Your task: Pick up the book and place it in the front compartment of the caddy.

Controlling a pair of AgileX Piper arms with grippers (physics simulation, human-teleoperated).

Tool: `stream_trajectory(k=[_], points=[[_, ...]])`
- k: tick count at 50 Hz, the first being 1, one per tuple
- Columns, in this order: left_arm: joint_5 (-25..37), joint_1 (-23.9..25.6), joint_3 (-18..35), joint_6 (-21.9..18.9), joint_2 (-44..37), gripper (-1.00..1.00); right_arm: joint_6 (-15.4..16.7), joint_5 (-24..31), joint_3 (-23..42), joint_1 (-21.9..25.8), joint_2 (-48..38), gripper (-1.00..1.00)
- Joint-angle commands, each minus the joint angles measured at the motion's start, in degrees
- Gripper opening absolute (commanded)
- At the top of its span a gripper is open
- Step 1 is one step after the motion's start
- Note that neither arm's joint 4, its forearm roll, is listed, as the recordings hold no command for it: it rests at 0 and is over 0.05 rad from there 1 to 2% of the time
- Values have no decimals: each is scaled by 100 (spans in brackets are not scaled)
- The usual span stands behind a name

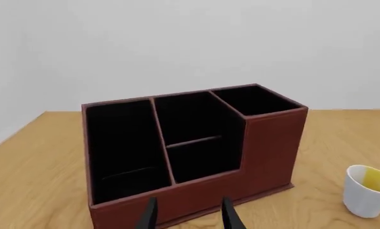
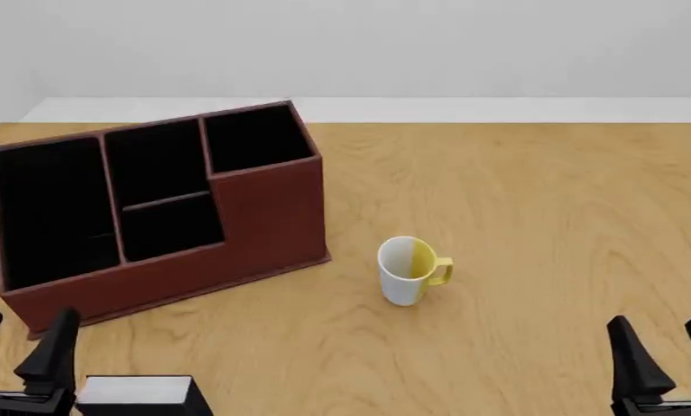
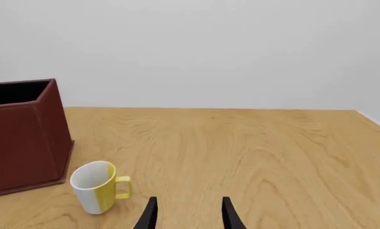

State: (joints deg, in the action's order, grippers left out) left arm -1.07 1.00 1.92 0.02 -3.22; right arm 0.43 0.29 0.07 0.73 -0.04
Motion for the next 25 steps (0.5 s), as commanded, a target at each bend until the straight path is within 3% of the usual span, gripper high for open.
stream_trajectory(k=[1, 4, 8, 10, 16, 17, 20, 22, 25], points=[[50, 249, 761, 13, -499, 100, -21, 34, -3, 43, 3, 100], [183, 430, 1151, -37, -675, 100, -44, 30, -3, 25, 2, 100], [457, 846, 1655, -408, -894, 100, -56, 37, -3, 47, 3, 100], [694, 870, 2029, -314, -1004, 100, -62, 47, -4, 83, 3, 100], [1447, 1323, 2840, -527, -1187, 100, -76, 52, -4, 127, 2, 100], [1476, 1356, 2924, -853, -1222, 100, -74, 52, -3, 130, 2, 100], [1658, 1674, 3248, -1101, -1525, 100, -82, 47, -3, 154, 2, 100], [1829, 1741, 3558, -1014, -1737, 100, -80, 49, -3, 179, 2, 100], [2303, 2315, 4120, -944, -2044, 100, -64, 54, -4, 205, 2, 100]])
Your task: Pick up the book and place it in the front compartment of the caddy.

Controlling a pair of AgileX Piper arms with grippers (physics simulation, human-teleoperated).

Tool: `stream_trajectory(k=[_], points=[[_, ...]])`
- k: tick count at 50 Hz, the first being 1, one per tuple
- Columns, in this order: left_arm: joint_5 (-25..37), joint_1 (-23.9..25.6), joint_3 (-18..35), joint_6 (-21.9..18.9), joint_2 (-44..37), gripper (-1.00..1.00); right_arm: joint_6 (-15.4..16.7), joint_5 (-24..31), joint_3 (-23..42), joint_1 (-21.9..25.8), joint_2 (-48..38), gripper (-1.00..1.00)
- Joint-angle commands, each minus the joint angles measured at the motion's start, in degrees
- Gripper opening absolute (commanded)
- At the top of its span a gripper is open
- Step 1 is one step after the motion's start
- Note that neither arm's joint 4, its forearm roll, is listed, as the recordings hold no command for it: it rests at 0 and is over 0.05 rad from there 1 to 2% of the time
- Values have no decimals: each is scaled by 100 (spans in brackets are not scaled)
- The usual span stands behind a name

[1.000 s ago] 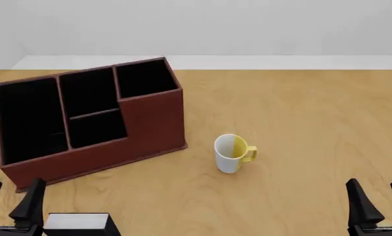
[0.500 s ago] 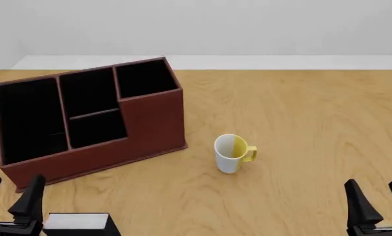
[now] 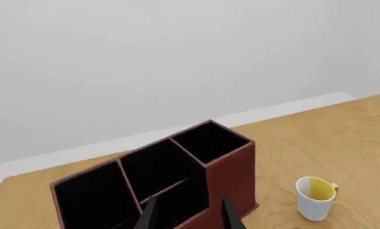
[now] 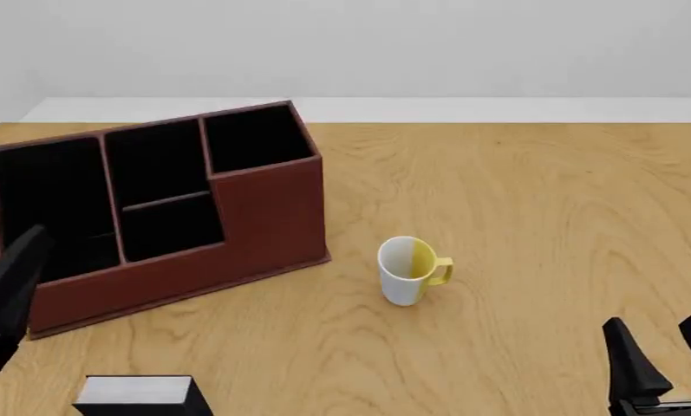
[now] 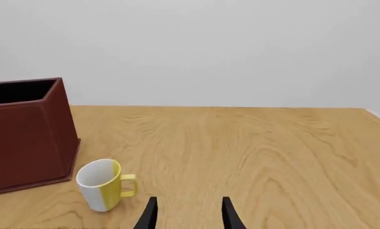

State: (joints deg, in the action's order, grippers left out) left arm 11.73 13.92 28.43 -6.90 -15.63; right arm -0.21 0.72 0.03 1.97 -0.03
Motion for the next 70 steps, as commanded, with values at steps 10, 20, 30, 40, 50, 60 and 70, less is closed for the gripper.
stream_trajectory(k=[10, 20, 30, 40, 50, 60, 70], points=[[2536, 2559, 3412, -263, -1649, 100, 31, -21, -2, 65, 1, 100], [4345, 4059, 4600, 18, -2646, 100, 10, -42, -1, 34, 1, 100], [5804, 4959, 5867, -210, -3569, 100, 40, -54, 0, 60, 0, 100], [5817, 5743, 4995, -311, -4263, 100, 52, -52, 0, 33, 0, 100], [5817, 5673, 4339, -742, -4618, 100, 4, -87, 11, -2, -17, 100], [5817, 4912, 3557, -1890, -4747, 100, -42, -128, 19, -15, -45, 100], [5817, 4115, 3088, -2720, -4698, 100, -50, -224, 29, -5, -145, 100]])
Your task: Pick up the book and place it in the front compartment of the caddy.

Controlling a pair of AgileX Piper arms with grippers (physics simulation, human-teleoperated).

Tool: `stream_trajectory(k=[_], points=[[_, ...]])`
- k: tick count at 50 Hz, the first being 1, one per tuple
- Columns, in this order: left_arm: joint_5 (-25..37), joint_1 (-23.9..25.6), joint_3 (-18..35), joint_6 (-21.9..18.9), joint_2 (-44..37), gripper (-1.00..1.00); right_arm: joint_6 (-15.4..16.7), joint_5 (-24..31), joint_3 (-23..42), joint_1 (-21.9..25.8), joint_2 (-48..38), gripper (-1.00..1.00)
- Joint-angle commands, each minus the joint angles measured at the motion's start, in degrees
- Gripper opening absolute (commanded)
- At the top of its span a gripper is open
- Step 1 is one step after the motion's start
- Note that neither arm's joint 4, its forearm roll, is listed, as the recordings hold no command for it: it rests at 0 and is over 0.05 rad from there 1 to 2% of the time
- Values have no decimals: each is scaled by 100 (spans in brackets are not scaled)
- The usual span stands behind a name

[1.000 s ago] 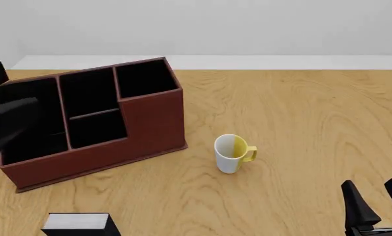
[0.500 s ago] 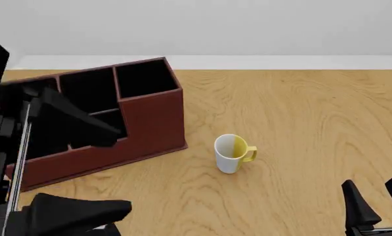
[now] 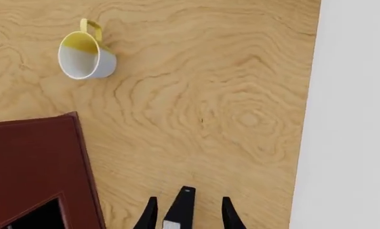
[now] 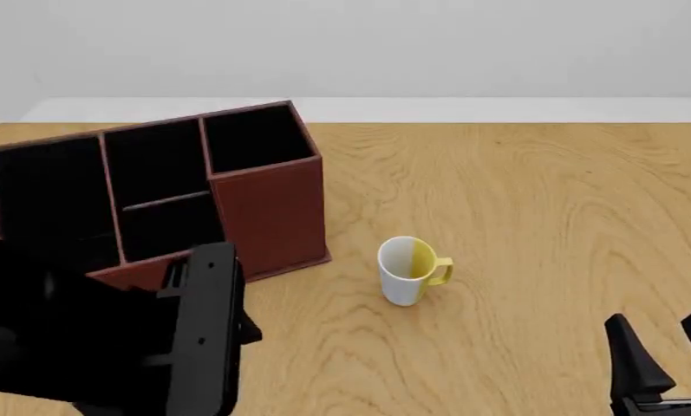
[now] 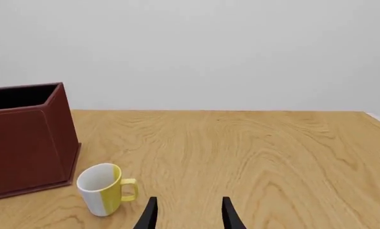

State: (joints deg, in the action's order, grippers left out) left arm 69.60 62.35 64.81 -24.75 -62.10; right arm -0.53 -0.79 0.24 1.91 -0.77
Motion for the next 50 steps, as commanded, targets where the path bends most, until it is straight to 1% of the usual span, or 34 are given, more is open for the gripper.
stream_trajectory(k=[1, 2, 3, 5, 7, 8, 12, 17, 22, 26, 30, 33, 37, 41, 45, 49, 50], points=[[30, -881, -575, -1145, -20, 100, -20, -71, 9, 3, -68, 100], [30, -892, -624, -1207, -8, 100, -22, -73, 10, 5, -71, 100], [30, -1174, -575, -1437, 7, 100, -17, -80, 11, 6, -79, 100], [30, -1104, -652, -1370, -3, 100, -20, -83, 13, 8, -83, 100], [30, -1306, -777, -1582, 28, 100, -22, -82, 16, 6, -81, 100], [30, -1520, -908, -1835, 63, 100, -26, -86, 17, 2, -86, 100], [30, -1692, -899, -2007, 81, 100, -30, -70, 17, 5, -70, 100], [30, -1669, -946, -1985, 90, 100, -38, -32, 21, 4, -34, 100], [30, -1402, -1059, -1679, 101, 100, -46, -21, 23, -3, -23, 100], [30, -1309, -1233, -1535, 115, 100, -50, -39, 19, -7, -41, 100], [30, -1386, -1376, -1589, 152, 100, -49, -21, 16, -8, -23, 100], [30, -1368, -1493, -1525, 170, 100, -47, 24, 13, -6, 26, 100], [30, -1420, -1664, -1549, 216, 100, -47, 45, 9, -15, 49, 100], [30, -1570, -1847, -1678, 260, 100, -47, 50, 4, -22, 56, 100], [30, -1521, -1930, -1623, 275, 100, -44, 51, 4, -28, 57, 100], [30, -1847, -1999, -1965, 315, 100, -47, 49, 1, -41, 54, 100], [30, -2039, -2015, -2154, 334, 100, -47, 49, -2, -43, 56, 100]])
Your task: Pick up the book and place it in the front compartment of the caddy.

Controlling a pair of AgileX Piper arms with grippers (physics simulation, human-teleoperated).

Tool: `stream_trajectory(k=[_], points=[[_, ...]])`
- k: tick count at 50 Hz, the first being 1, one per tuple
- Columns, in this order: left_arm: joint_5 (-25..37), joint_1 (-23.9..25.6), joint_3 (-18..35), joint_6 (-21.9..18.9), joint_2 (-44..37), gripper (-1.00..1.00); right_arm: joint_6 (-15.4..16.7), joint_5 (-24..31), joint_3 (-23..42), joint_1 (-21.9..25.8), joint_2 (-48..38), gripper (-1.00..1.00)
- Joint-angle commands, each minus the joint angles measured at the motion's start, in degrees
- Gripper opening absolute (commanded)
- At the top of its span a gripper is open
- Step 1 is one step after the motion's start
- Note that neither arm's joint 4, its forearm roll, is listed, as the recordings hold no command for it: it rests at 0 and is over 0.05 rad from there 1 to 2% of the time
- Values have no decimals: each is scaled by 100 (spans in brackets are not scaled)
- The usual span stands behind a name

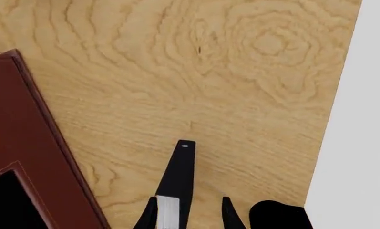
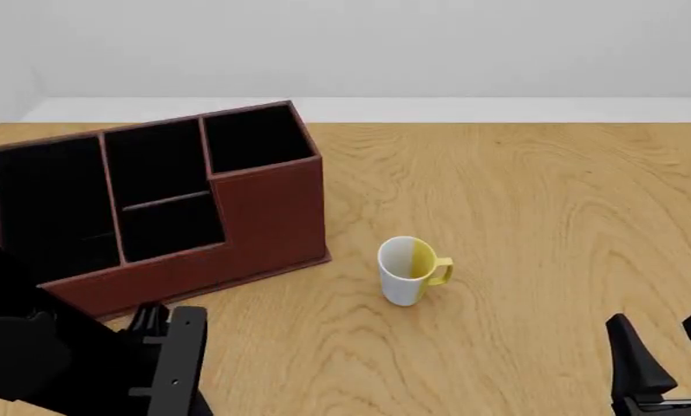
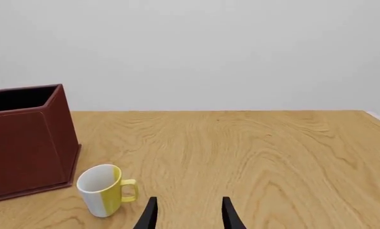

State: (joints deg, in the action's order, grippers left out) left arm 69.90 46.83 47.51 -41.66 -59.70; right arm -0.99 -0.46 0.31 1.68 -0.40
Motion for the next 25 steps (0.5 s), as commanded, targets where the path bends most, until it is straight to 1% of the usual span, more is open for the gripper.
stream_trajectory(k=[1, 3, 5, 8, 13, 16, 18, 22, 25], points=[[0, -682, -318, -674, 120, 100, 1, 17, -11, -21, 20, 100], [0, -1002, -355, -1006, 164, 100, 3, 11, -12, -26, 12, 100], [0, -1474, -417, -1477, 229, 100, 7, -32, -12, -22, -34, 100], [0, -1958, -458, -1951, 310, 100, 11, -112, -16, -14, -117, 100], [0, -2637, -560, -2622, 441, 100, 17, -243, -19, -8, -253, 100], [0, -2916, -573, -2876, 491, 100, 19, -310, -20, -12, -323, 100], [0, -2962, -574, -2913, 496, 100, 19, -329, -20, -9, -344, 100], [0, -2890, -542, -2811, 463, 100, 19, -285, -20, -16, -302, 100], [0, -2879, -533, -2810, 445, 100, 18, -284, -19, -25, -299, 100]])
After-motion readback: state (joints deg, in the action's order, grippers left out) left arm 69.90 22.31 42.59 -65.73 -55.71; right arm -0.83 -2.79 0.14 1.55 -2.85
